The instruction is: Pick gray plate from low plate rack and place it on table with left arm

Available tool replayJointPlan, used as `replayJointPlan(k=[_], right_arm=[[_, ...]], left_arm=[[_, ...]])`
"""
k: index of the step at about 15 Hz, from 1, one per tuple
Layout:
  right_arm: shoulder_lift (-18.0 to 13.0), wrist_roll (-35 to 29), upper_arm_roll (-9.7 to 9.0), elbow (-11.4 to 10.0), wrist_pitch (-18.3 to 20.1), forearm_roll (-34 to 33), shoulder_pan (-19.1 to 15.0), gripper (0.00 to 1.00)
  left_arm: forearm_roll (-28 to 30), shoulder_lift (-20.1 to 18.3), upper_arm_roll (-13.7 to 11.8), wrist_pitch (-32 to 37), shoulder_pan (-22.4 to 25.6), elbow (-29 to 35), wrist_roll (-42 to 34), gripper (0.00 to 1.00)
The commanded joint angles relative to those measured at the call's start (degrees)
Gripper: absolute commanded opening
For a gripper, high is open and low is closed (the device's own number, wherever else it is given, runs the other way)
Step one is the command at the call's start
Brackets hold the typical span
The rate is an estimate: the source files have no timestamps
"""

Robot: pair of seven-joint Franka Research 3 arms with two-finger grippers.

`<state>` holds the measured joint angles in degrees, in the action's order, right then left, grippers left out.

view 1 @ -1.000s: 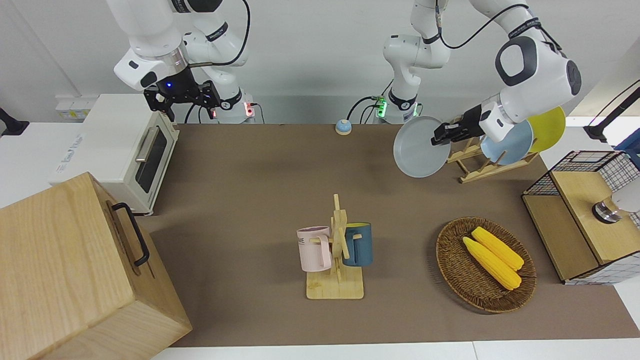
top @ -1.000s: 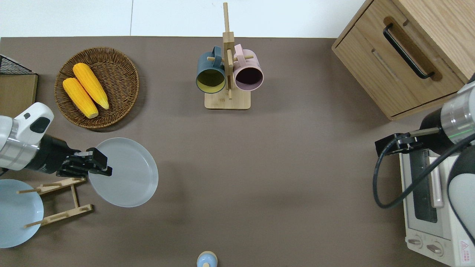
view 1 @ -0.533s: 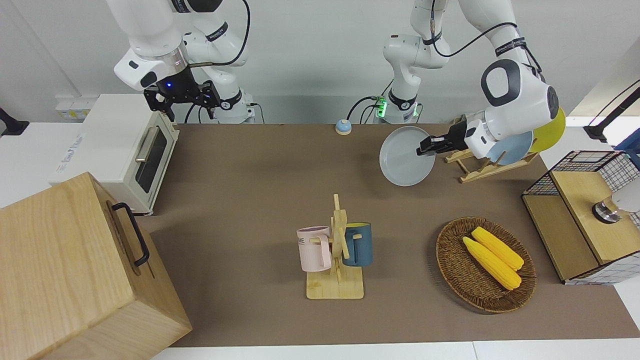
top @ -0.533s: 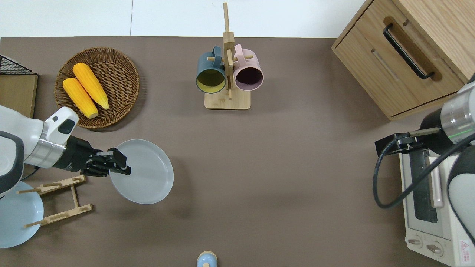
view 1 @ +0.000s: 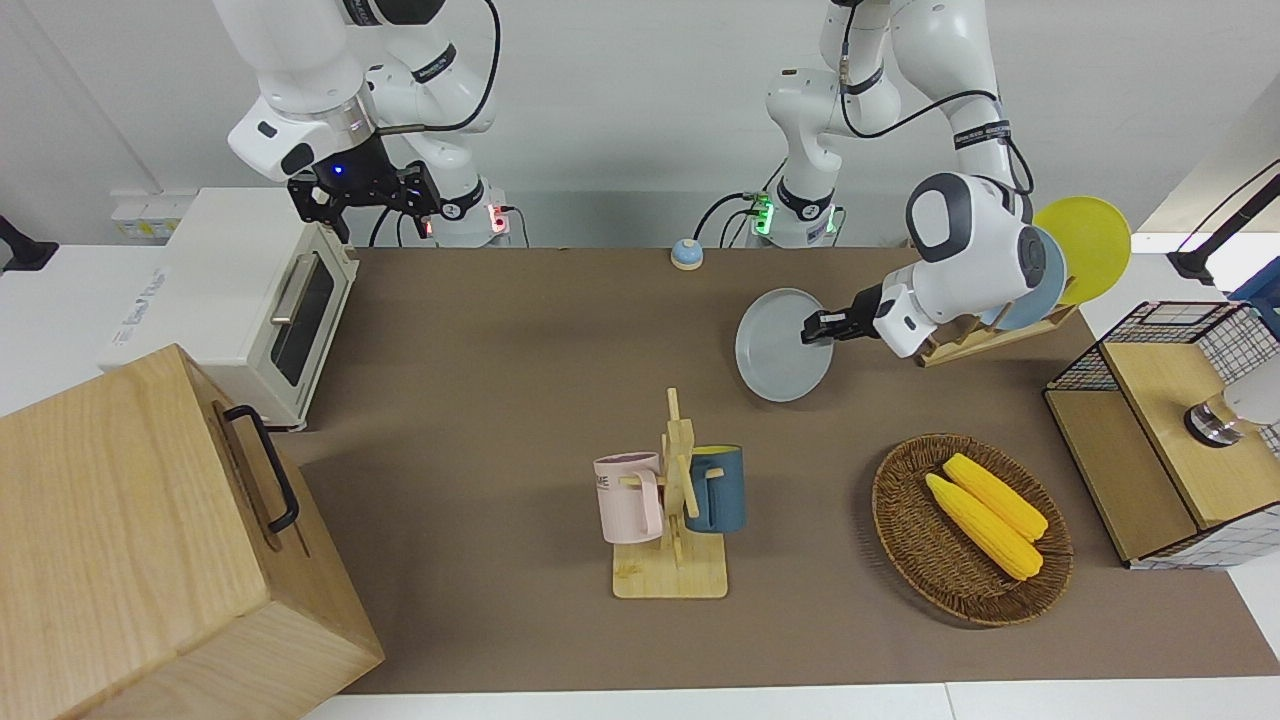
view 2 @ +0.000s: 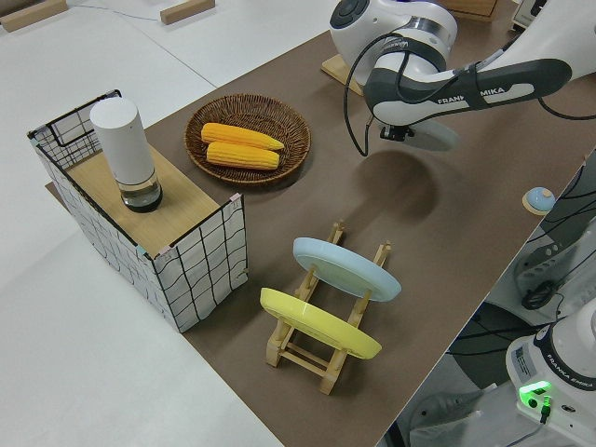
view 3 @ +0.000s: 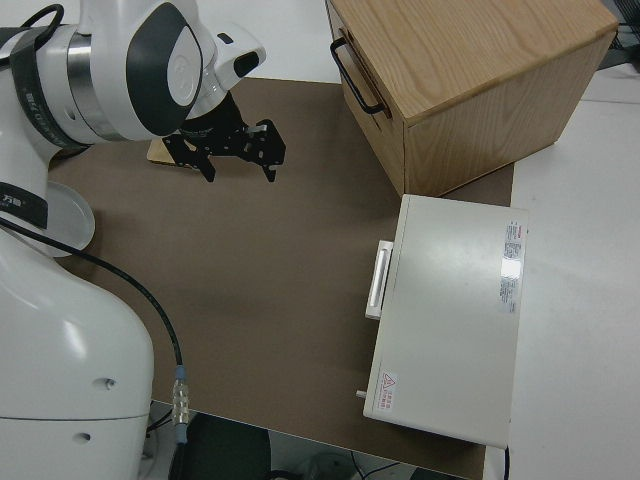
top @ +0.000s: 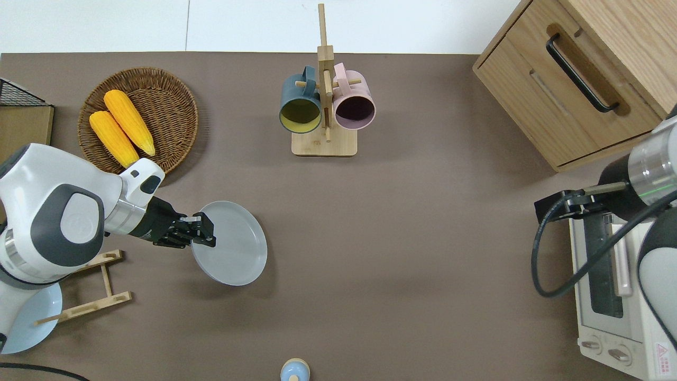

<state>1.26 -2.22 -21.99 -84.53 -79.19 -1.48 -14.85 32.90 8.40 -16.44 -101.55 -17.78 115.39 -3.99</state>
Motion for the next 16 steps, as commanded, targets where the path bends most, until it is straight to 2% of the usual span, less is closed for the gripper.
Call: replayJointPlan(k=[1, 3, 4, 5, 7, 11, 12, 13, 16], right_arm=[[-0.20, -0.68, -1.21, 0.33, 0.62, -0.28, -1.32, 0.983], [-0.12, -0.68, -1.21, 0.41, 0.62, -0.28, -1.32, 0.983], [-0.12, -0.68, -1.21, 0.41, 0.62, -0.28, -1.32, 0.983], [-0.12, -0.68, -1.13, 0.41, 0.62, -0.37, -1.32, 0.983], [-0.12, -0.68, -1.21, 0.41, 0.62, -0.28, -1.32, 0.983], [-0.12, -0.68, -1.21, 0.41, 0.62, -0.28, -1.32, 0.983], [-0.12, -0.68, -1.21, 0.41, 0.62, -0.28, -1.32, 0.983], [-0.12, -0.68, -1.21, 0.41, 0.62, -0.28, -1.32, 0.983], [-0.12, -0.68, -1.21, 0.41, 0.62, -0.37, -1.32, 0.983]], left_arm=[[0.85, -0.05, -0.35, -1.72, -0.77, 1.24, -0.93, 0.12], [0.50, 0.13, -0.35, -2.69, -0.77, 1.85, -0.93, 0.20], [0.24, 0.04, -0.17, -2.69, -0.77, 1.94, -0.93, 0.29], [0.06, 0.04, -0.17, -2.69, -0.77, 1.94, -1.01, 0.48], [-0.12, 0.04, -0.17, -2.69, -0.77, 1.94, -1.02, 0.65], [-0.21, -0.05, -0.26, -2.69, -0.68, 1.94, -1.02, 0.84], [-3.08, -0.66, -0.35, -2.61, -0.68, 1.60, -1.02, 0.89], [-8.59, -1.62, -0.52, -2.69, -0.68, 0.64, -1.02, 0.97], [-17.40, -3.55, -1.14, -1.82, -0.59, -2.09, -1.02, 0.99]])
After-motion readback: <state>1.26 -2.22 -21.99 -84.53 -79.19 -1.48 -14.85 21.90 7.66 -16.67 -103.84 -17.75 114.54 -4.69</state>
